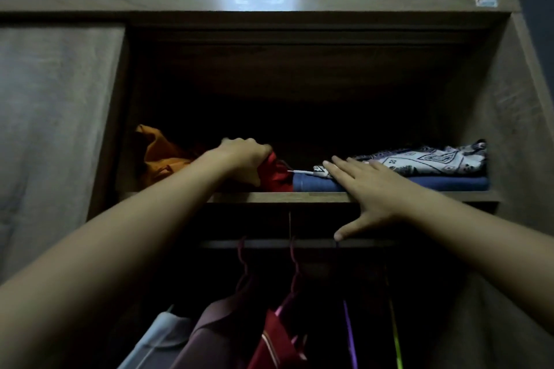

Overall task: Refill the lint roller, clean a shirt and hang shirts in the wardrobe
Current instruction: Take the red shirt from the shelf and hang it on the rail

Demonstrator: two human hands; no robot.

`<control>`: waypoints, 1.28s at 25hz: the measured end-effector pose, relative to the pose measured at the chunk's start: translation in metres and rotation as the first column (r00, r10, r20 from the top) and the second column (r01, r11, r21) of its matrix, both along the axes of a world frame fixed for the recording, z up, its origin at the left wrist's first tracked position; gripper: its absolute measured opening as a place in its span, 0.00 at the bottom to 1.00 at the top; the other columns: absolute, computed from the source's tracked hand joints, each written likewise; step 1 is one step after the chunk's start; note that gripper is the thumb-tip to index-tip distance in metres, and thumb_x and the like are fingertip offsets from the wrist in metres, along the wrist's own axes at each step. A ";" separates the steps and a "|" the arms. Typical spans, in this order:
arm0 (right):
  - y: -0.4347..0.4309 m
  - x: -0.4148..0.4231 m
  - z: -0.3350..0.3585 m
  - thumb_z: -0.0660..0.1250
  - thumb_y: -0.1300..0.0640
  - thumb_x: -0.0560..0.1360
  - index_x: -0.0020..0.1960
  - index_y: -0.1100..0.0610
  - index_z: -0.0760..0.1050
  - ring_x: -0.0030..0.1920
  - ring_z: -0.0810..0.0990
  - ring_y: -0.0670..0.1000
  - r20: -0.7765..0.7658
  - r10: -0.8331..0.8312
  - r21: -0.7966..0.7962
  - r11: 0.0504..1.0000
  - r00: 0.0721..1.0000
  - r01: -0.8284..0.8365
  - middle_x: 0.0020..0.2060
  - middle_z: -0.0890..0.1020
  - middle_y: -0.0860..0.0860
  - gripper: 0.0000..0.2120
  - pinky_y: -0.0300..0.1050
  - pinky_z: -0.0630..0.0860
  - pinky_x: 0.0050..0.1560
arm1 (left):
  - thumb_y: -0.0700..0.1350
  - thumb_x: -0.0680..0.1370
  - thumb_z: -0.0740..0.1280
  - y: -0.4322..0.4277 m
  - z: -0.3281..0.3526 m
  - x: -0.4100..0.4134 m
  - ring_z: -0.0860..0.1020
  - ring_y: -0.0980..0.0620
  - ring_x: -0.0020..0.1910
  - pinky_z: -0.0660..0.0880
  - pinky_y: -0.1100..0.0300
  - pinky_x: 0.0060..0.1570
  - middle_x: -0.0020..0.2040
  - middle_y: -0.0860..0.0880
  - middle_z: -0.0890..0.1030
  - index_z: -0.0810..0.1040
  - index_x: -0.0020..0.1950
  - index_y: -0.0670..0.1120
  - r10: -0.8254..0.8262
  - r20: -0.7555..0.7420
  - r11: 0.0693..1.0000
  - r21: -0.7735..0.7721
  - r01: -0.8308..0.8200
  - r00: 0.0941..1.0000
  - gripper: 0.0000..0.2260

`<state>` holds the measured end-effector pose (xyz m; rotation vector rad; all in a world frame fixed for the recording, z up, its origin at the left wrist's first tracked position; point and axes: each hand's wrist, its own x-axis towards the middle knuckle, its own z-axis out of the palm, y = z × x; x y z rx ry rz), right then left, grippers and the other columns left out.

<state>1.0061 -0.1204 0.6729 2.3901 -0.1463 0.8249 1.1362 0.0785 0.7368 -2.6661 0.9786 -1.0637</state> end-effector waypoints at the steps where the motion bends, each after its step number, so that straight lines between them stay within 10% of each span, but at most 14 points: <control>1: -0.001 0.002 -0.003 0.63 0.27 0.62 0.75 0.51 0.34 0.76 0.46 0.55 0.022 0.013 0.007 1.000 1.000 -0.013 0.77 0.43 0.52 0.57 0.54 0.47 0.74 | 0.53 0.71 0.70 -0.001 0.001 -0.001 0.75 0.42 0.59 0.70 0.41 0.59 0.61 0.46 0.75 0.67 0.67 0.53 -0.006 0.114 1.000 0.009 0.005 0.993 0.26; 7: -0.008 0.002 -0.010 0.64 0.50 0.75 0.75 0.49 0.36 0.76 0.47 0.52 0.101 0.097 0.059 0.993 0.990 -0.103 0.77 0.45 0.50 0.42 0.52 0.48 0.73 | 0.48 0.74 0.66 0.022 0.046 -0.014 0.76 0.36 0.55 0.72 0.45 0.52 0.57 0.40 0.77 0.70 0.62 0.51 -0.141 0.329 0.856 -0.434 0.282 0.934 0.17; 17: -0.006 0.003 -0.013 0.61 0.60 0.74 0.75 0.49 0.36 0.76 0.45 0.53 0.128 0.094 0.081 0.991 0.987 -0.105 0.77 0.44 0.51 0.40 0.55 0.47 0.74 | 0.51 0.70 0.67 0.080 0.067 -0.046 0.77 0.34 0.55 0.75 0.44 0.53 0.56 0.39 0.79 0.73 0.61 0.51 -0.195 0.509 0.663 -0.562 0.495 0.839 0.19; 22: -0.011 0.000 -0.020 0.58 0.31 0.69 0.72 0.49 0.28 0.76 0.44 0.51 0.146 0.124 0.103 0.985 0.982 -0.140 0.77 0.42 0.50 0.49 0.53 0.46 0.73 | 0.49 0.65 0.65 0.124 0.054 -0.103 0.79 0.39 0.47 0.75 0.46 0.46 0.48 0.37 0.81 0.76 0.55 0.41 -0.264 0.622 0.553 -0.529 0.644 0.737 0.21; 25: 0.014 -0.023 -0.027 0.50 0.17 0.52 0.71 0.44 0.28 0.75 0.43 0.44 0.261 0.341 0.419 0.803 0.903 -0.424 0.75 0.39 0.43 0.60 0.56 0.46 0.75 | 0.49 0.64 0.66 0.131 0.033 -0.137 0.78 0.44 0.47 0.74 0.50 0.46 0.47 0.41 0.80 0.77 0.53 0.42 -0.292 0.576 0.598 -0.514 0.616 0.764 0.21; 29: 0.059 -0.077 -0.048 0.58 0.19 0.54 0.71 0.33 0.37 0.74 0.53 0.40 0.536 0.596 0.492 0.355 0.598 -0.795 0.76 0.50 0.40 0.52 0.50 0.57 0.72 | 0.58 0.58 0.64 0.132 -0.026 -0.150 0.79 0.44 0.48 0.76 0.51 0.48 0.45 0.49 0.80 0.77 0.51 0.47 -0.391 0.371 0.679 -0.501 0.536 0.842 0.25; 32: 0.097 -0.110 -0.071 0.60 0.21 0.55 0.70 0.31 0.42 0.72 0.56 0.36 0.542 0.609 0.508 0.313 0.580 -0.803 0.75 0.54 0.39 0.50 0.40 0.57 0.68 | 0.59 0.59 0.65 0.129 -0.089 -0.145 0.80 0.48 0.45 0.76 0.51 0.45 0.41 0.53 0.80 0.77 0.48 0.50 -0.472 0.152 0.734 -0.477 0.483 0.868 0.23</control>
